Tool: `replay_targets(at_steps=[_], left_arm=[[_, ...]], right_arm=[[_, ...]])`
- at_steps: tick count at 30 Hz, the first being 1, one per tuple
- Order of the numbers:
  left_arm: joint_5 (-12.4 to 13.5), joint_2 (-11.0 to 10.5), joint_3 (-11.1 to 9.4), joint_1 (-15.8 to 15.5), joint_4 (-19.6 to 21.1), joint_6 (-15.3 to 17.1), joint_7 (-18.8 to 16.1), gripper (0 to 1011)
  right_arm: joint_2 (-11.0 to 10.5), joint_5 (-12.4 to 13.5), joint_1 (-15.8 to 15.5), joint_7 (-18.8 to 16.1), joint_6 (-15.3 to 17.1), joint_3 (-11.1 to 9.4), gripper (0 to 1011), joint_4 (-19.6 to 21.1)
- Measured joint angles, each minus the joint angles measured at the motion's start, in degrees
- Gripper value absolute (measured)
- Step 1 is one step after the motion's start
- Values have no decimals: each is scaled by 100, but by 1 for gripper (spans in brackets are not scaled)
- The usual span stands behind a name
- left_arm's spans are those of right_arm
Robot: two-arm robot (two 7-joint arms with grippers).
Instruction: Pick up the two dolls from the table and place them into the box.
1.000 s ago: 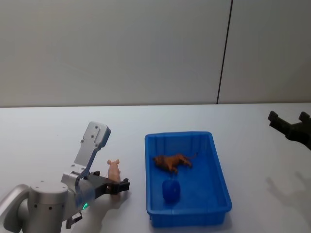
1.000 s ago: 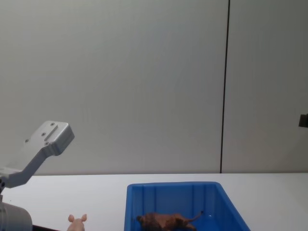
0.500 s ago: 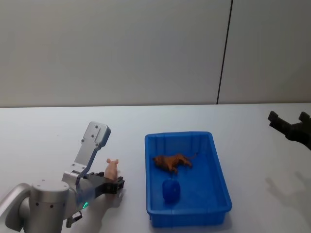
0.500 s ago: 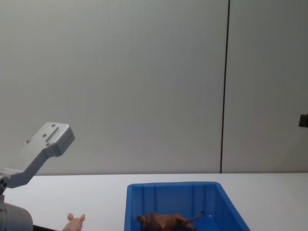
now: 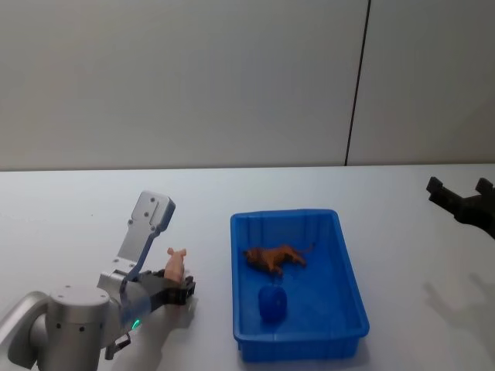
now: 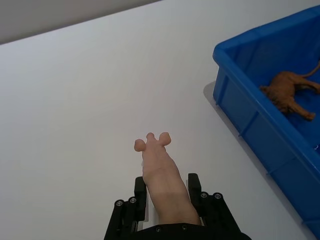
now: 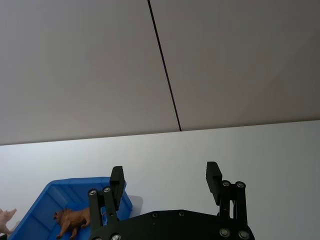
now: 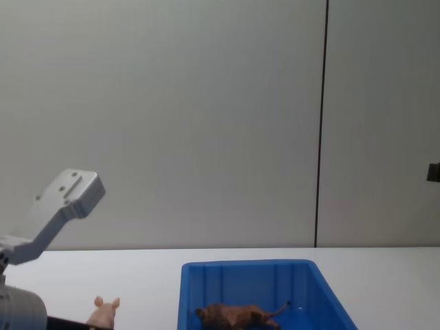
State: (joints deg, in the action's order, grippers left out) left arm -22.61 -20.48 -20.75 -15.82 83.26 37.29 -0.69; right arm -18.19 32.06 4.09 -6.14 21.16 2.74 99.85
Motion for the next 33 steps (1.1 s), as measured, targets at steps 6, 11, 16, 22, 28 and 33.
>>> replay_targets(at_steps=[6, 11, 16, 22, 28, 33], left_arm=[[43, -25, 34, 25, 116, -256, -34, 513], [95, -56, 75, 32, 263, -484, -29, 513], [148, -88, 113, 15, 429, -663, 61, 513], [193, -115, 153, -48, 654, -832, 305, 513], [196, -112, 170, -136, 815, -914, 644, 513], [160, -85, 170, -219, 884, -920, 955, 513]], right_arm=[[0, 0, 0, 0, 0, 0, 1008, 0], [0, 0, 0, 0, 0, 0, 1007, 0], [0, 0, 0, 0, 0, 0, 1007, 0], [0, 0, 0, 0, 0, 0, 1007, 0], [0, 0, 0, 0, 0, 0, 1007, 0], [0, 0, 0, 0, 0, 0, 1007, 0]])
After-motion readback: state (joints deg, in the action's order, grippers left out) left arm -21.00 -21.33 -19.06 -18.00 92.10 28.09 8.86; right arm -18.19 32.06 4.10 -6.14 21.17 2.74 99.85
